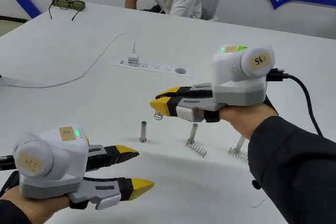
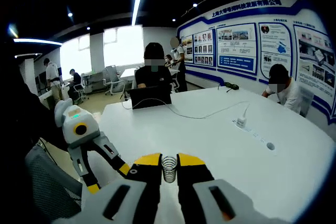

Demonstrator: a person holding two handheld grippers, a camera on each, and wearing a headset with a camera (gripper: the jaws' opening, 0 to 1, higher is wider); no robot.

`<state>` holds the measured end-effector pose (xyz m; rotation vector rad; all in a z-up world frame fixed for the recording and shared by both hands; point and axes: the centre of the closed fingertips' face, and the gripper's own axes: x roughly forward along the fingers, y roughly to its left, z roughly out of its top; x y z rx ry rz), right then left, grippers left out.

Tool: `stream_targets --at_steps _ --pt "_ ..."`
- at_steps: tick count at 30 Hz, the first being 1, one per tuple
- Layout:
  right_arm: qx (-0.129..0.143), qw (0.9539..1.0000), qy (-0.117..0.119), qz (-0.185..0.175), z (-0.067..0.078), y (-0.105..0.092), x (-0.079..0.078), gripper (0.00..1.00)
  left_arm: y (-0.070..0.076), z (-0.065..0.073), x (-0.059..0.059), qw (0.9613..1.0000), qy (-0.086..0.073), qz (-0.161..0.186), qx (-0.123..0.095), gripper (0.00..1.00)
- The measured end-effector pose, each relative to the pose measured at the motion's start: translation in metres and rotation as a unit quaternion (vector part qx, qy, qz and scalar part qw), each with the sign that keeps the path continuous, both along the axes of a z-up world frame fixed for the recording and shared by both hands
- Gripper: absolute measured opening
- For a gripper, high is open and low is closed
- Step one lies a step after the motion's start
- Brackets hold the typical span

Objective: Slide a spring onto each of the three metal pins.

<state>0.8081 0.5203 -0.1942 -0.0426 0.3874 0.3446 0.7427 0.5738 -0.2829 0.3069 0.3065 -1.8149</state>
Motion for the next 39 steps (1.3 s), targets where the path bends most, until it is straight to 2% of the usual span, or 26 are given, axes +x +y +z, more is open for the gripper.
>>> stream_targets --at_steps 7,22,30,39 --pt "-0.003 1.0 0.006 0.0 -0.005 -0.004 0.012 0.12 0.002 -0.002 0.003 1.0 0.003 0.009 0.001 0.44" --pt "-0.004 0.9996 0.027 -0.009 -0.029 -0.007 0.036 0.12 0.007 -0.006 0.009 0.9996 0.012 0.025 0.002 0.45" --pt "-0.004 0.999 0.041 -0.015 -0.044 -0.01 0.042 0.12 0.011 -0.009 0.013 0.9994 0.015 0.031 0.006 0.45" --pt "-0.003 0.9985 0.051 -0.019 -0.055 -0.011 0.044 0.12 0.012 -0.012 0.015 0.9993 0.018 0.032 0.011 0.44"
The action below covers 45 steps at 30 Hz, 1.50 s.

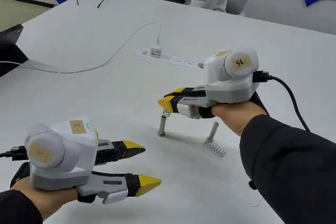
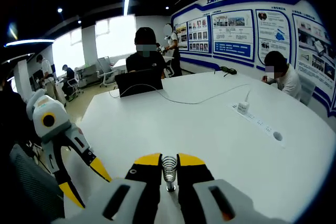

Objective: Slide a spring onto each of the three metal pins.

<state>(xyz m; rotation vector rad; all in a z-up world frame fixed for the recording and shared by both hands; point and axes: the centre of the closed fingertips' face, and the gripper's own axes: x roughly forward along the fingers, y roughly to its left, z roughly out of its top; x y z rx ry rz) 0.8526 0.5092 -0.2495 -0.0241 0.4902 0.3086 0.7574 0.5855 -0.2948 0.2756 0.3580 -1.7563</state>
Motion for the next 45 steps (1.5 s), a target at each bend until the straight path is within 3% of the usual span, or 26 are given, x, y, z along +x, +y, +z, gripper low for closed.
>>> stream_targets --at_steps 15,35,45 --pt "0.001 0.9999 0.011 0.0 -0.012 0.003 0.002 0.12 0.003 -0.004 0.002 1.0 0.002 0.003 0.005 0.43" --pt "-0.013 0.9995 0.028 -0.004 -0.045 0.001 0.007 0.12 0.003 -0.007 0.003 0.9999 0.007 0.005 0.007 0.42" --pt "-0.036 0.9986 0.039 0.005 -0.063 0.006 0.007 0.12 0.003 -0.009 0.004 0.9999 0.01 0.006 0.009 0.42"
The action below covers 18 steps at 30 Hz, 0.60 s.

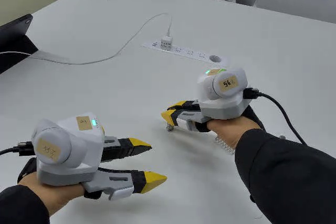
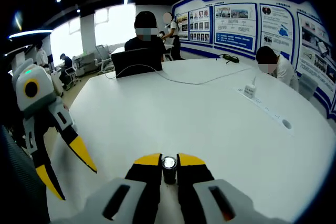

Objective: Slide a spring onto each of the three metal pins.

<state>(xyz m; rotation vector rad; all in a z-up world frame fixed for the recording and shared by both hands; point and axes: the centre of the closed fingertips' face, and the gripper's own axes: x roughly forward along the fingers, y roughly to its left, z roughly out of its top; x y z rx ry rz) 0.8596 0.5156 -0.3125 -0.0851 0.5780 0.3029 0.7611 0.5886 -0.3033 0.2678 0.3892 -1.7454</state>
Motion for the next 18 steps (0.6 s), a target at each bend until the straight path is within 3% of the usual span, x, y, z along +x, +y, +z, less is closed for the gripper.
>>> stream_targets --at_steps 8,18 --pt "-0.006 1.0 0.0 -0.005 -0.002 -0.003 0.003 0.12 0.0 -0.001 0.002 1.0 0.003 0.002 0.001 0.42" --pt "-0.018 0.9994 0.017 -0.026 -0.003 -0.017 -0.003 0.12 -0.002 -0.003 0.003 1.0 0.004 -0.001 0.001 0.41"
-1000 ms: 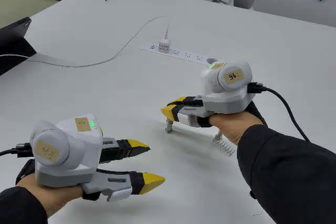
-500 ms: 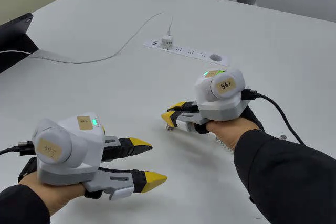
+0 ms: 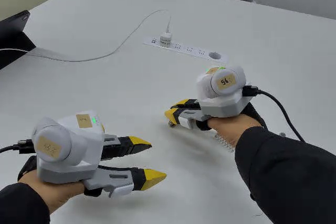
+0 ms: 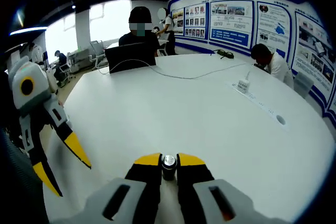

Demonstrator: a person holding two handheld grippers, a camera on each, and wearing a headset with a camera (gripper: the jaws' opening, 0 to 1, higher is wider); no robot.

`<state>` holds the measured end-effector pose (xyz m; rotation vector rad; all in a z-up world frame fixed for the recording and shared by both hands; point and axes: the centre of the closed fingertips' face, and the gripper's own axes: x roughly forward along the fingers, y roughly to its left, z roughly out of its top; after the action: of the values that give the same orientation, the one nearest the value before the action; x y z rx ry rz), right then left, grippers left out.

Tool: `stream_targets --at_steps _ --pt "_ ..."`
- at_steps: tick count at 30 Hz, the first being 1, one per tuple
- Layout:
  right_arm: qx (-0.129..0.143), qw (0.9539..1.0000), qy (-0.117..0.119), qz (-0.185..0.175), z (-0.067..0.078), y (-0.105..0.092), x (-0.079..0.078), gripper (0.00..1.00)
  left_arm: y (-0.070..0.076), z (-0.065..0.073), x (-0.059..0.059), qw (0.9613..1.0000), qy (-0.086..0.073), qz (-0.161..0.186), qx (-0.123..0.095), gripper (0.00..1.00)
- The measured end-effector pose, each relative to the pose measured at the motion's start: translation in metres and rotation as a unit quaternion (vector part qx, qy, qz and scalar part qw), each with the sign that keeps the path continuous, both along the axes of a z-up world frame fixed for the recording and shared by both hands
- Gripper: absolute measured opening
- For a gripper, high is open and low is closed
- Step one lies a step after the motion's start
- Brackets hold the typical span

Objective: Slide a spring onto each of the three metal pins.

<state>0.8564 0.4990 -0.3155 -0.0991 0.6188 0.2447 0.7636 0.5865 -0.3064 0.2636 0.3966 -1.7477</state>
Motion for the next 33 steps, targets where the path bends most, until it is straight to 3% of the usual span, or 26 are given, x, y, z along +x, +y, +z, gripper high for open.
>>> stream_targets --at_steps 15,27,33 --pt "-0.008 0.9993 0.026 -0.024 0.0 -0.015 -0.013 0.12 -0.003 0.003 -0.003 1.0 -0.003 -0.007 0.0 0.41" --pt "-0.014 0.9997 0.014 -0.017 0.008 -0.014 -0.014 0.19 -0.004 0.005 -0.002 0.9999 -0.008 -0.008 0.0 0.41" --pt "-0.015 0.9996 -0.006 -0.024 0.027 -0.018 -0.017 0.2 -0.007 0.008 -0.003 0.9999 -0.011 -0.012 -0.003 0.41"
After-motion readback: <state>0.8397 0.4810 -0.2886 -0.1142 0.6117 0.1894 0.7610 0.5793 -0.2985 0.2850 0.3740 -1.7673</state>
